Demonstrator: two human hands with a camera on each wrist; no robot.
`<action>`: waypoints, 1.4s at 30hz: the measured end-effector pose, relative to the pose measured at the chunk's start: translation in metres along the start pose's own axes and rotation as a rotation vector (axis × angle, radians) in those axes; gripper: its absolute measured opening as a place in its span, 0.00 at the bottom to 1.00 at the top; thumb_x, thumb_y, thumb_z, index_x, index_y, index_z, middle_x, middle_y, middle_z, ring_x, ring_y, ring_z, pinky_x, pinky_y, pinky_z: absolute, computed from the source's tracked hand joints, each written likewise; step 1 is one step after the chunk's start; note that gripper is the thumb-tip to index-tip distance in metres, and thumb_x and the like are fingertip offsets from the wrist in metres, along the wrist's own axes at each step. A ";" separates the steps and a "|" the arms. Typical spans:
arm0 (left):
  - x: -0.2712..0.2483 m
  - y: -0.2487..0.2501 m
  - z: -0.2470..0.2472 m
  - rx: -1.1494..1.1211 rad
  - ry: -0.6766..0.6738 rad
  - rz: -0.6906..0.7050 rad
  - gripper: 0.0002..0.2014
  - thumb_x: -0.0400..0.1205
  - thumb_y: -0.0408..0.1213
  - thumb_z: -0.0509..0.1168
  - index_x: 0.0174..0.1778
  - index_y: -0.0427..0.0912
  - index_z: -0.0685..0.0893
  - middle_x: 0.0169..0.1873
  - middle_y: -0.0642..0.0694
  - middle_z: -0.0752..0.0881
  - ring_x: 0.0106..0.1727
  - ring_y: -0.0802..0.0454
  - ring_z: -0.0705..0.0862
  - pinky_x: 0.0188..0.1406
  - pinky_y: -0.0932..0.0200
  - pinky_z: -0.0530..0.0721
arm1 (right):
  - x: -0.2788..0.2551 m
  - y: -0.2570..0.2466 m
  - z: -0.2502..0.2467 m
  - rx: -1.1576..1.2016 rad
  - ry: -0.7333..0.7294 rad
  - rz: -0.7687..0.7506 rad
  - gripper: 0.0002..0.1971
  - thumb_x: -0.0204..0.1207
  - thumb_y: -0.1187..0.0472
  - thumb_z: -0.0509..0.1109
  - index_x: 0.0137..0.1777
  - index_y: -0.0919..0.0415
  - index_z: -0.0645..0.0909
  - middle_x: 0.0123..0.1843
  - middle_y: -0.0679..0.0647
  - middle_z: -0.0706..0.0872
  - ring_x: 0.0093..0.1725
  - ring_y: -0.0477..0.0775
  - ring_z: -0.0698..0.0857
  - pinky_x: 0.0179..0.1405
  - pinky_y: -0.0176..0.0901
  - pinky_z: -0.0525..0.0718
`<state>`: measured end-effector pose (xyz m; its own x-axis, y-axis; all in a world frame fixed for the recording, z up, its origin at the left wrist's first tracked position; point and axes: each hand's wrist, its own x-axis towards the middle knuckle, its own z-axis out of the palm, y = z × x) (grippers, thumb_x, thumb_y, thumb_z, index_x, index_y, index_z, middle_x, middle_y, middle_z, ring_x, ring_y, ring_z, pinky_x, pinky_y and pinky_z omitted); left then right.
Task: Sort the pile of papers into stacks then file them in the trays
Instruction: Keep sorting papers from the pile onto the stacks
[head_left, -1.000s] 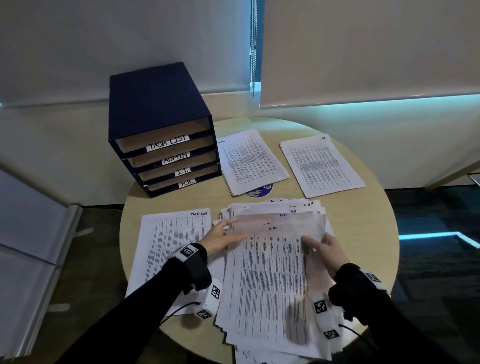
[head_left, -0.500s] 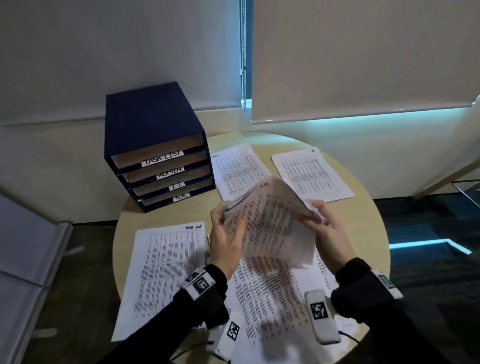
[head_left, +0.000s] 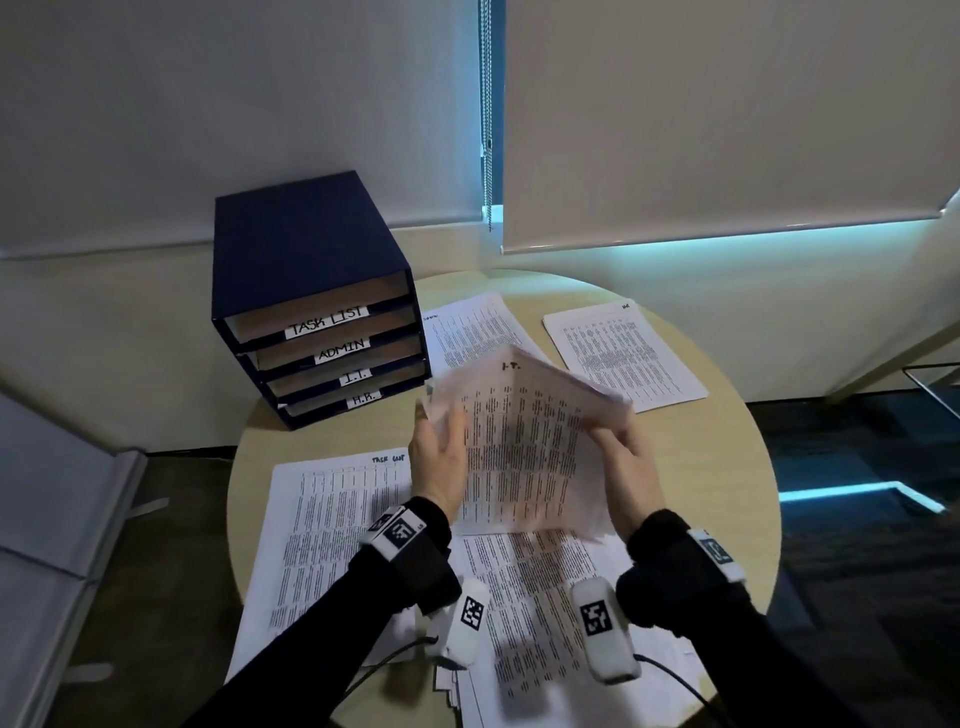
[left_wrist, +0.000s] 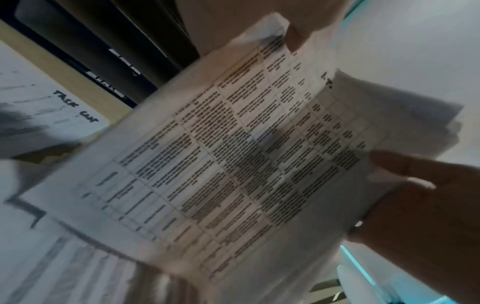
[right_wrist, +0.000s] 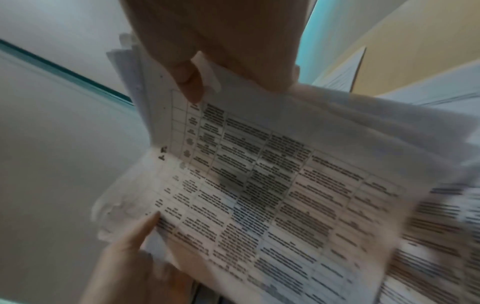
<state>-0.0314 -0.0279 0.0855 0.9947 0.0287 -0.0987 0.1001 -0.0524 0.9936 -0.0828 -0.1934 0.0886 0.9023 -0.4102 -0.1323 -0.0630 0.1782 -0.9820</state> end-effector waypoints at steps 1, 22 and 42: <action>0.000 0.001 -0.001 -0.006 0.021 0.008 0.21 0.89 0.43 0.55 0.78 0.45 0.64 0.76 0.44 0.71 0.67 0.59 0.74 0.68 0.57 0.72 | 0.000 0.000 0.000 0.015 -0.002 -0.034 0.10 0.80 0.70 0.60 0.59 0.63 0.77 0.52 0.58 0.83 0.40 0.39 0.84 0.34 0.31 0.82; 0.003 -0.002 0.006 -0.036 0.040 0.219 0.44 0.64 0.69 0.64 0.71 0.47 0.64 0.54 0.65 0.71 0.49 0.87 0.73 0.49 0.69 0.71 | 0.012 -0.010 -0.001 -0.922 0.049 -0.751 0.39 0.70 0.82 0.64 0.80 0.54 0.66 0.70 0.63 0.69 0.51 0.50 0.79 0.52 0.38 0.81; 0.033 0.008 0.001 0.112 0.141 0.281 0.24 0.76 0.59 0.68 0.60 0.53 0.68 0.49 0.56 0.82 0.48 0.66 0.84 0.50 0.63 0.83 | 0.011 -0.014 0.008 -0.299 -0.028 -0.481 0.27 0.78 0.75 0.53 0.77 0.59 0.58 0.71 0.39 0.65 0.64 0.19 0.65 0.62 0.13 0.60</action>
<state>0.0025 -0.0279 0.0906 0.9715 0.1350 0.1948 -0.1681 -0.1867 0.9679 -0.0688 -0.1936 0.1021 0.8701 -0.3575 0.3393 0.2439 -0.2859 -0.9267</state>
